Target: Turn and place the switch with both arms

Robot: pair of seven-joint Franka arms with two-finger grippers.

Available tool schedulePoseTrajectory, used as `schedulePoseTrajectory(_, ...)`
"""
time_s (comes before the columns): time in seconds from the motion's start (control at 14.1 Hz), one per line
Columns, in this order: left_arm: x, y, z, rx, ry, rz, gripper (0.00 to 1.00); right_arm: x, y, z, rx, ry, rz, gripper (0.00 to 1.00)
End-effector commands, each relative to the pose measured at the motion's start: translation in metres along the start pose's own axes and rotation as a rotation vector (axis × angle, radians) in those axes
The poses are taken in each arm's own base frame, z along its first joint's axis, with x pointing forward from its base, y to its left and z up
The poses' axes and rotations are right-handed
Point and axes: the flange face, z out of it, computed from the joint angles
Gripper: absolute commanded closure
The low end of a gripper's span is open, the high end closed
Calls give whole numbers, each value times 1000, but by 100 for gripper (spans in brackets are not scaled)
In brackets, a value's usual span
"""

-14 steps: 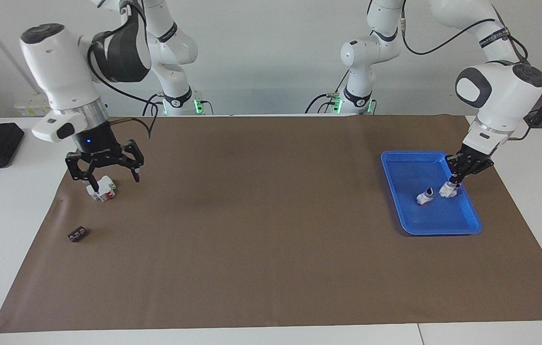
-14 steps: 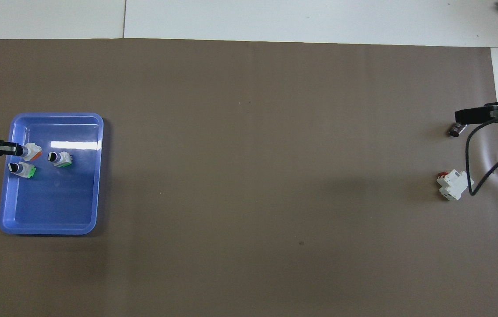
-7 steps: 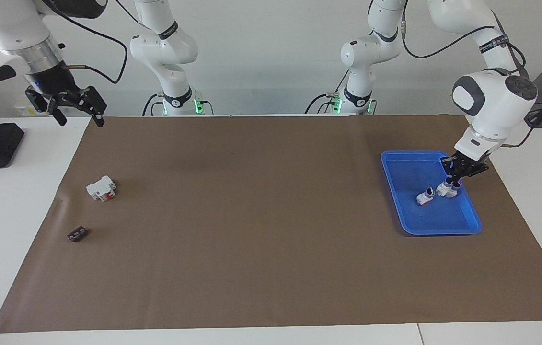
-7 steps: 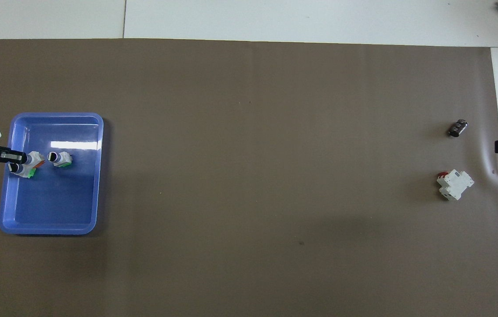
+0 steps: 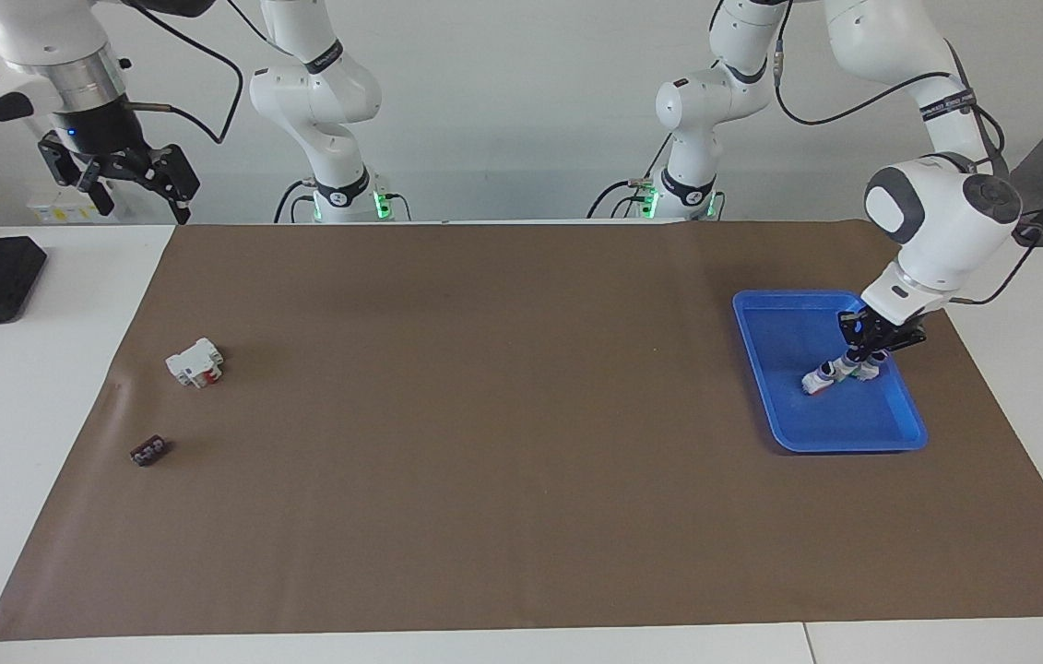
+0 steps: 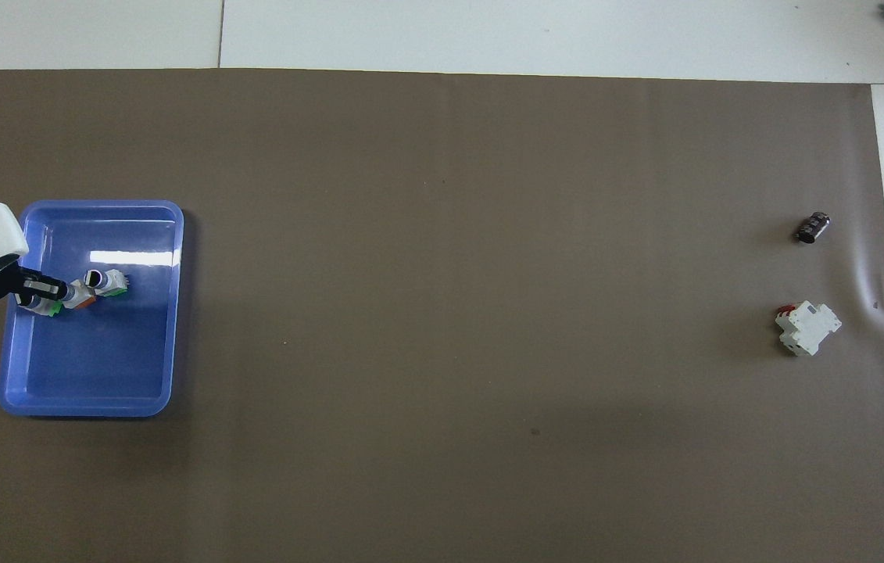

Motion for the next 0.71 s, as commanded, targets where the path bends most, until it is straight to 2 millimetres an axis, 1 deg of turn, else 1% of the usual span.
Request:
schedulePoseTrajectory(0.0, 7, 0, 6, 16, 0, 66, 100, 6, -5, 9, 41, -28, 84, 0)
schedulePoseTrajectory(0.07, 9, -1, 11, 13, -3, 82, 100, 8, -4, 9, 40, -19, 63, 0)
schedulePoseTrajectory(0.21, 9, -1, 14, 10, -7, 107, 100, 20, -1, 19, 31, -26, -33, 0)
schedulePoseTrajectory(0.28, 9, -1, 14, 10, -7, 113, 100, 23, -2, 17, 19, -23, -37, 0)
schedulePoseTrajectory(0.35, 9, -1, 14, 9, -8, 119, 100, 23, 1, 16, 16, -23, -32, 0)
schedulePoseTrajectory(0.5, 10, 0, 14, 7, -9, 141, 100, 16, 0, 18, 9, -41, -32, 0)
schedulePoseTrajectory(0.57, 11, 1, 14, 8, -7, 156, 100, 12, 3, 13, 14, -32, -33, 0)
schedulePoseTrajectory(0.64, 12, 1, 12, 8, -2, 157, 100, 12, 3, 13, 22, -31, -34, 0)
